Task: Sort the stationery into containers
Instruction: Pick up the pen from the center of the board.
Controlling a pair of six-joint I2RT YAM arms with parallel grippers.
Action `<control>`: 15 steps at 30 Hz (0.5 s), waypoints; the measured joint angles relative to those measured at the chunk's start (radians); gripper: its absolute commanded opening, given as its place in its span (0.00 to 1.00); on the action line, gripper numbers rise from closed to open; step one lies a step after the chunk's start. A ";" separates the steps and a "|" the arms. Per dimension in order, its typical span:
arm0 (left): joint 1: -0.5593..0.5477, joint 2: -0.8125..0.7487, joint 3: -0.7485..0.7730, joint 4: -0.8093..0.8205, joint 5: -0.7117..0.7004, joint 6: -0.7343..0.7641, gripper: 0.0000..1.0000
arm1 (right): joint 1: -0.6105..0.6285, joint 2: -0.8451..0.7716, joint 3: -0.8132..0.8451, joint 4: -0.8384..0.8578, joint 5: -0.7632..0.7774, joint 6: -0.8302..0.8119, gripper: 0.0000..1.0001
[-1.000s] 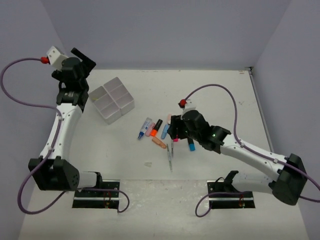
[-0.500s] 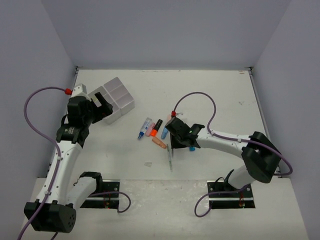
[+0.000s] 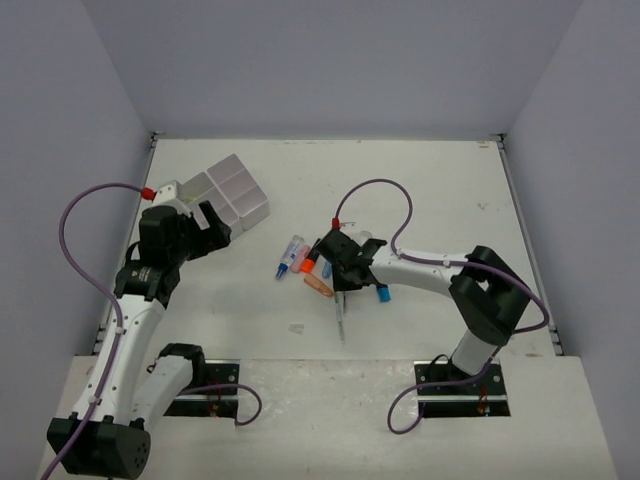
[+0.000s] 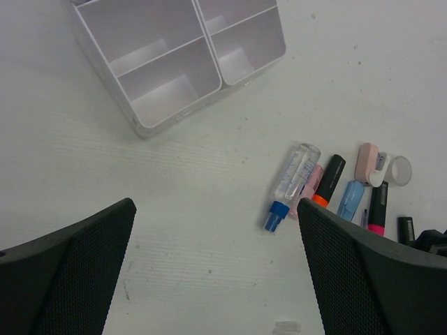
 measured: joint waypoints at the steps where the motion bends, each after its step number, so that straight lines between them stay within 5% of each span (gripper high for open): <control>1: -0.006 -0.003 0.000 0.000 -0.001 0.000 1.00 | 0.000 0.009 0.004 -0.001 0.004 0.000 0.23; 15: -0.066 -0.010 -0.002 0.000 -0.012 -0.001 1.00 | -0.005 0.067 0.016 -0.008 0.055 0.024 0.15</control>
